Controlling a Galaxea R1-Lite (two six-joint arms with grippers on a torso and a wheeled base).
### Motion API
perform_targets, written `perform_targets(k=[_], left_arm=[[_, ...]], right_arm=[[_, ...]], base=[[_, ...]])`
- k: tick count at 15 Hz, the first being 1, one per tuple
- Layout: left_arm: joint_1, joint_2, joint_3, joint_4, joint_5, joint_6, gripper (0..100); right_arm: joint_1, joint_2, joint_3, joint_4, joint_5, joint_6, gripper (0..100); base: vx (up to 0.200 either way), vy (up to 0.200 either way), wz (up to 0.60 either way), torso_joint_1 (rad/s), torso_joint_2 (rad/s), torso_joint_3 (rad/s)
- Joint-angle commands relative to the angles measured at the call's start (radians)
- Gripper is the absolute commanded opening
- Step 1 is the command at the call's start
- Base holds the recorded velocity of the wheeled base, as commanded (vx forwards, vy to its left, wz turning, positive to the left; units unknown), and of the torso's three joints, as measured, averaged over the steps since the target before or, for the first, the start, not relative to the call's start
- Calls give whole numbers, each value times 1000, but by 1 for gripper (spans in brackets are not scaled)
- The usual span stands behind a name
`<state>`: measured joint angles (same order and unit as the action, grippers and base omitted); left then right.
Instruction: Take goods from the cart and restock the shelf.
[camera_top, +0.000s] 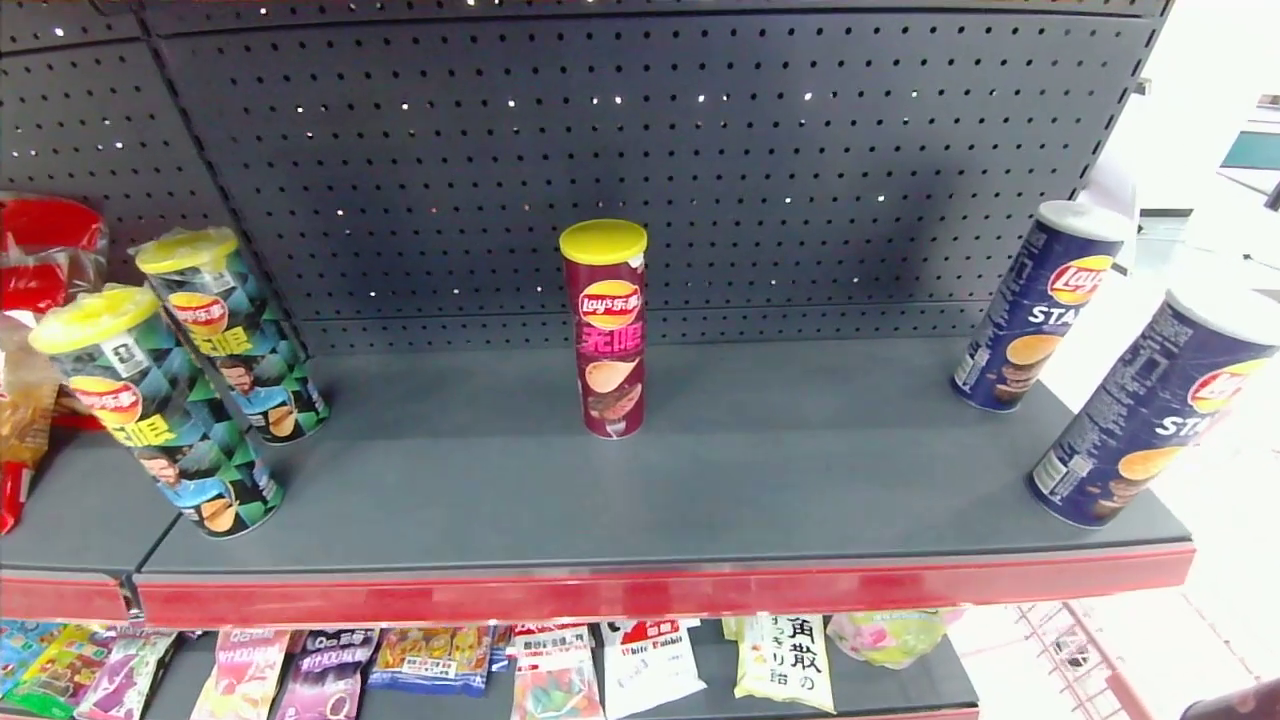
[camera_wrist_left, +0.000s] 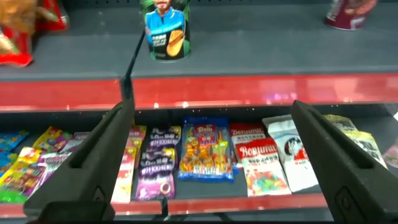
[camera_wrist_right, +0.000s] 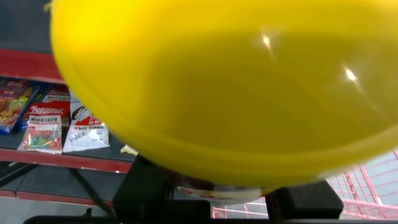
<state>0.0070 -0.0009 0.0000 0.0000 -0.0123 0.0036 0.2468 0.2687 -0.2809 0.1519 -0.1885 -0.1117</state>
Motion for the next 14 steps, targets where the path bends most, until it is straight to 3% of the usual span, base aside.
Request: perform_targets(k=[1,9,11,12,13,14], left_arm=[[1,1,0,0,0,-1,100],[-7,27,0,0,0,6,100],[-10,25,-2,-2,-55,7,100],[-10,25,-12,-11,-95,38,100],[-21,53,-78,-20,-127,19,100],[-58,361,-397,-12,-163,-134,100]], right_arm=[[0,3,0,0,0,0,0],[2,-48,14,1,9,-3,0],[2,-117,37,1,9,-2,0],[-3,-126,42,1,11,-2,0],[0,-125,40,1,11,-2,0],[5,-112,37,0,14,0,0]], base=[[0,0,0,0,0,0],[0,0,0,0,0,0],[0,0,0,0,0,0],[0,0,0,0,0,0],[0,0,0,0,0,0],[0,0,0,0,0,0]])
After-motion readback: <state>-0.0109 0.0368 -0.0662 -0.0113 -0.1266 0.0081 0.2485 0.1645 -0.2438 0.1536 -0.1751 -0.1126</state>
